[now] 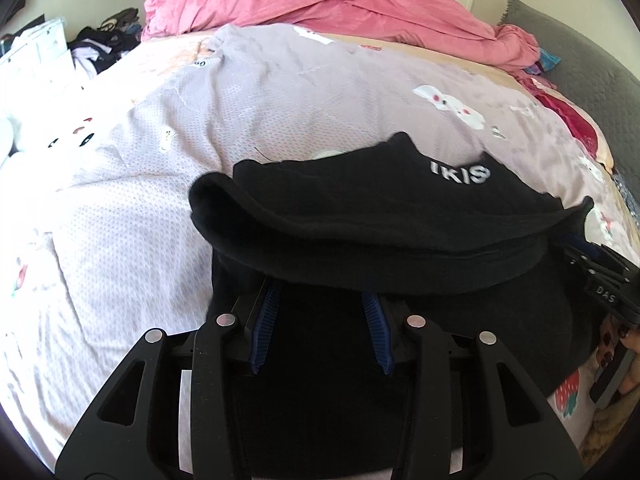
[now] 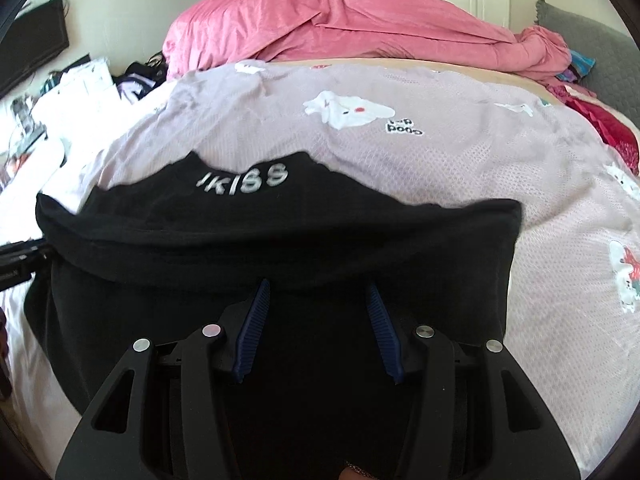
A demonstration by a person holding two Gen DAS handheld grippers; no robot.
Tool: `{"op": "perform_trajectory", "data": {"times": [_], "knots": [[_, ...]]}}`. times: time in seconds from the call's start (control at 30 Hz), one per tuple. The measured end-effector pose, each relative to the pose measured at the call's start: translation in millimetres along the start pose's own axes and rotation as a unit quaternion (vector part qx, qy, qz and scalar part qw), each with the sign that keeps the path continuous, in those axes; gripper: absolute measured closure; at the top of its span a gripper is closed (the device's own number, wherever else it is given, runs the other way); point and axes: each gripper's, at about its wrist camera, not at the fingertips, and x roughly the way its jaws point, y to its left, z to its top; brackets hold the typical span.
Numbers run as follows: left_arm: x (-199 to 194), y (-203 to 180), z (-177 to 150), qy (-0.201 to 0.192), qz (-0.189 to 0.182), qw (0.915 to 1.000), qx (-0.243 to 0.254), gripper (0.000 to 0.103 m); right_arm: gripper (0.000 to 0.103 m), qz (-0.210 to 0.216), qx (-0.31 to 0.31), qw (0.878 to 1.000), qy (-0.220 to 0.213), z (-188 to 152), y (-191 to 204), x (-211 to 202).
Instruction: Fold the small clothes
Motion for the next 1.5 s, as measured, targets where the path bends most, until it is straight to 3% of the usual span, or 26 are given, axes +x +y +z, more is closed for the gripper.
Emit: {"op": "perform_trajectory", "data": {"times": [0.13, 0.2, 0.33, 0.4, 0.5, 0.83, 0.93, 1.0, 1.13, 1.2, 1.27, 1.5], "knots": [[12.3, 9.2, 12.2, 0.012, -0.002, 0.9999, -0.008, 0.07, 0.054, -0.002, 0.014, 1.0, -0.012, 14.3, -7.1, 1.2], [15.8, 14.9, 19.1, 0.012, -0.005, 0.9998, -0.017, 0.07, 0.044, -0.001, 0.024, 0.999, -0.021, 20.1, -12.0, -1.5], [7.7, 30.2, 29.1, -0.013, 0.006, 0.9989, -0.045, 0.069, 0.043, -0.006, 0.051, 0.997, -0.05, 28.2, -28.4, -19.4], [0.0, 40.7, 31.1, -0.029, 0.004, 0.9974, -0.065, 0.064, 0.034, -0.008, 0.065, 0.996, -0.068, 28.5, -37.4, -31.0], [-3.3, 53.1, 31.6, -0.029, -0.002, 0.996, -0.084, 0.064, 0.032, -0.024, 0.079, 0.993, -0.082, 25.0, -53.9, -46.0], [17.7, 53.2, 29.4, -0.009, -0.009, 0.9964, -0.084, 0.064, 0.031, -0.09, 0.068, 0.994, -0.006, 10.2, -75.5, -8.5], [21.0, 46.9, 30.6, -0.01, -0.009, 0.9973, -0.072, 0.064, 0.031, -0.086, 0.065, 0.994, 0.003, 11.0, -76.2, 1.5], [24.6, 42.5, 30.1, -0.002, -0.01, 0.9981, -0.06, 0.069, 0.038, -0.079, 0.067, 0.995, 0.007, 11.8, -77.0, 4.1], [21.7, 41.0, 25.1, -0.011, 0.01, 0.999, -0.041, 0.093, 0.063, -0.061, 0.062, 0.996, 0.0, 11.3, -73.8, 1.2], [14.1, 47.8, 24.0, -0.019, 0.002, 0.9985, -0.051, 0.097, 0.079, -0.06, 0.059, 0.996, -0.003, 11.0, -70.6, -2.6], [5.3, 51.5, 23.9, -0.029, -0.009, 0.9982, -0.052, 0.099, 0.088, -0.058, 0.059, 0.997, -0.009, 11.9, -68.6, -10.3], [-32.1, 69.7, 36.1, -0.075, -0.062, 0.9917, -0.085, 0.1, 0.091, 0.009, 0.112, 0.992, -0.053, 32.9, -85.2, -41.3]]}}
